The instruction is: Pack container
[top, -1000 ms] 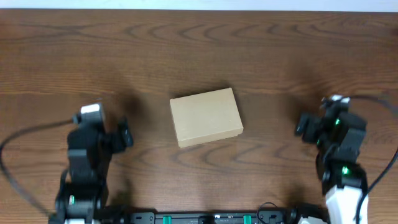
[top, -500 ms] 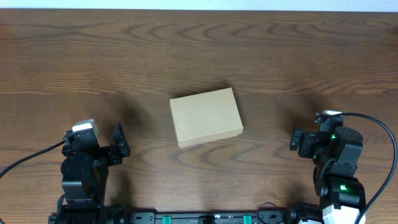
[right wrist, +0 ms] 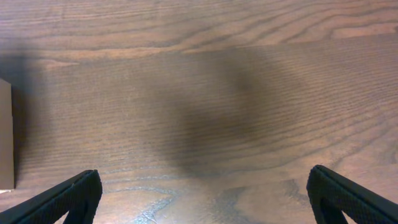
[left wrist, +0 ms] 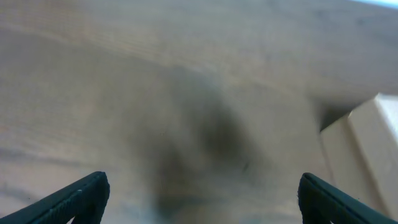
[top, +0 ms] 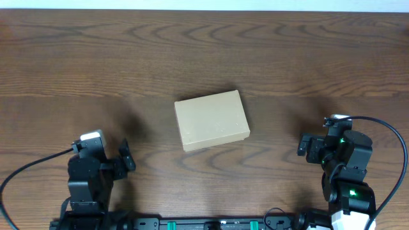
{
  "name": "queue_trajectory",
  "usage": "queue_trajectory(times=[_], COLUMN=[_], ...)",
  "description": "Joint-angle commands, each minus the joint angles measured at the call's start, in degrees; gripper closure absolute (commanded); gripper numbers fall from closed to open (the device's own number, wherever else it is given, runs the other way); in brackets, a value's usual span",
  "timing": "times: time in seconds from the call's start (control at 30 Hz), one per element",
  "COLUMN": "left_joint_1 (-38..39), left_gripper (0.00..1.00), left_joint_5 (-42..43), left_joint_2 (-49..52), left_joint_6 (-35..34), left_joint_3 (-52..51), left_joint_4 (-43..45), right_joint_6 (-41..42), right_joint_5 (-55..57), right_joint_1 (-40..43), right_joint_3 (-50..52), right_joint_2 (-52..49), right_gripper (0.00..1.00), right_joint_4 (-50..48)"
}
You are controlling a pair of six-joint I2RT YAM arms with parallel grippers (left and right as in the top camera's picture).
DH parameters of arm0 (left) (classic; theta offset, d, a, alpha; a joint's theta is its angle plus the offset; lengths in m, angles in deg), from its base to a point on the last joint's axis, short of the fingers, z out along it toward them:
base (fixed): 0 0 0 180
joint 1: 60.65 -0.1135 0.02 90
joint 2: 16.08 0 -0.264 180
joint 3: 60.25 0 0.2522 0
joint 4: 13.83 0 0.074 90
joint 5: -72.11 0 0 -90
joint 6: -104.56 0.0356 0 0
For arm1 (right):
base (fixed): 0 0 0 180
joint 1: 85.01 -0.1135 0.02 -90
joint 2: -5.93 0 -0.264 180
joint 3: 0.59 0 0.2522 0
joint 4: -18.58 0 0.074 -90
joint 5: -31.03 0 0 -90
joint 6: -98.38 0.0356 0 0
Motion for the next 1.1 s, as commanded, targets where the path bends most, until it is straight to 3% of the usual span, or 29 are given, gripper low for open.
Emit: queue_trajectory(times=[0.0, 0.23, 0.4, 0.5, 0.8, 1.07], left_joint_1=[-0.2, -0.2, -0.2, -0.2, -0.2, -0.2], left_gripper=[0.05, 0.05, 0.05, 0.05, 0.05, 0.05], left_joint_5=[-0.6, -0.6, -0.6, -0.6, -0.6, -0.6], left_joint_2=[0.0, 0.0, 0.0, 0.0, 0.0, 0.0], left_joint_6=[-0.2, -0.2, -0.2, -0.2, -0.2, -0.2], left_joint_3=[-0.4, -0.4, -0.4, -0.4, -0.4, -0.4], left_joint_4=[-3.8, -12.6, -16.1, -16.7, -17.5, -17.5], right_joint_6=[-0.3, -0.3, -0.2, 0.6, -0.8, -1.2], right_joint_5=[-0.4, -0.4, -0.6, -2.5, -4.0, 0.2], right_joint_1=[-0.7, -1.5, -4.2, -6.5, -13.2, -15.3], right_joint_3=[0.3, 0.3, 0.4, 1.3, 16.2, 22.6], right_joint_2=[0.0, 1.0, 7.1, 12.4, 20.6, 24.2], right_gripper=[0.01, 0.01, 0.01, 0.01, 0.01, 0.01], right_joint_4=[0.1, 0.5, -0.2, -6.4, -38.8, -42.2])
